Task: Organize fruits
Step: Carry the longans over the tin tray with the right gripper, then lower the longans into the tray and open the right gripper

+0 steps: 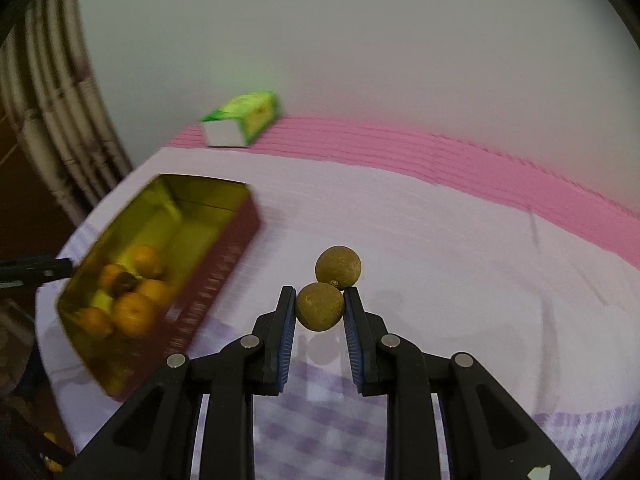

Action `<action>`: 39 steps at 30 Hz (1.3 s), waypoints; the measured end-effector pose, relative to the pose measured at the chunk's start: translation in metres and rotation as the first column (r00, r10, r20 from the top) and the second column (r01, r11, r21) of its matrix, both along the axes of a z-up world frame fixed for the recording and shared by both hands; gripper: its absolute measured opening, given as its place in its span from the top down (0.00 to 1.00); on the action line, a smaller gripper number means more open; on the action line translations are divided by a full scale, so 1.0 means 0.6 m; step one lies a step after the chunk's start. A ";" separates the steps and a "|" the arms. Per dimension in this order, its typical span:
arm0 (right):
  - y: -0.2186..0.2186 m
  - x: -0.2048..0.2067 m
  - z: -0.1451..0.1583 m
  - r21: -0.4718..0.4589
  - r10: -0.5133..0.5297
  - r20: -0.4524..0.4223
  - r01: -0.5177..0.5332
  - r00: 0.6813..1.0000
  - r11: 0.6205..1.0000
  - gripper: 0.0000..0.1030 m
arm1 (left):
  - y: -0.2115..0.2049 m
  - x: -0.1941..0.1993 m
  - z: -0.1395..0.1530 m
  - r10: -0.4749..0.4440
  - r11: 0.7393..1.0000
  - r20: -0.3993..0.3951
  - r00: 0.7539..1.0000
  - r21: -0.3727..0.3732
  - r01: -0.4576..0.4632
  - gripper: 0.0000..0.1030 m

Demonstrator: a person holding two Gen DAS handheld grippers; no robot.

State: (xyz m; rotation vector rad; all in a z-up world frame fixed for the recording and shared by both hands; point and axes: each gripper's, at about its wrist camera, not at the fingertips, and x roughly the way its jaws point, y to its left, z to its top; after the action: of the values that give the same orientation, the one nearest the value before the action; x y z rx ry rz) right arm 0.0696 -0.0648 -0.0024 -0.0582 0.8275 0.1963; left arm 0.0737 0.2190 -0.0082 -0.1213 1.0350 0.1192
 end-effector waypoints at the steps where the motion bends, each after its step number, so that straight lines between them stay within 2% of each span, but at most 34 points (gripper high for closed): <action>1: 0.017 -0.001 0.004 0.004 0.027 0.003 -0.027 1.000 1.000 0.79 | 0.000 0.000 0.000 0.000 1.000 0.000 1.000 0.001 0.000 0.24; 8: 0.110 -0.001 0.013 0.022 0.159 0.002 -0.159 0.987 0.987 0.79 | 0.004 -0.001 0.001 0.014 1.000 0.006 1.000 -0.003 -0.014 0.24; 14: 0.174 0.002 0.002 0.015 0.251 -0.016 -0.251 0.968 0.968 0.78 | 0.009 0.000 0.001 0.025 1.000 0.006 1.000 -0.006 -0.025 0.24; 22: 0.205 0.029 -0.022 0.019 0.261 -0.062 -0.261 0.963 0.965 0.78 | 0.009 -0.001 0.000 0.021 1.000 0.007 1.000 0.003 -0.021 0.24; 39: 0.223 0.044 -0.053 0.003 0.258 -0.113 -0.260 0.959 0.966 0.77 | 0.003 0.000 0.001 0.006 1.000 0.010 1.000 0.016 -0.006 0.24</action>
State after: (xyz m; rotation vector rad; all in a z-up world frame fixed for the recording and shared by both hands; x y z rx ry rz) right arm 0.0959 0.0690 -0.0340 -0.1686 0.9328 0.4450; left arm 0.0734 0.2206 -0.0073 -0.1108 1.0238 0.1322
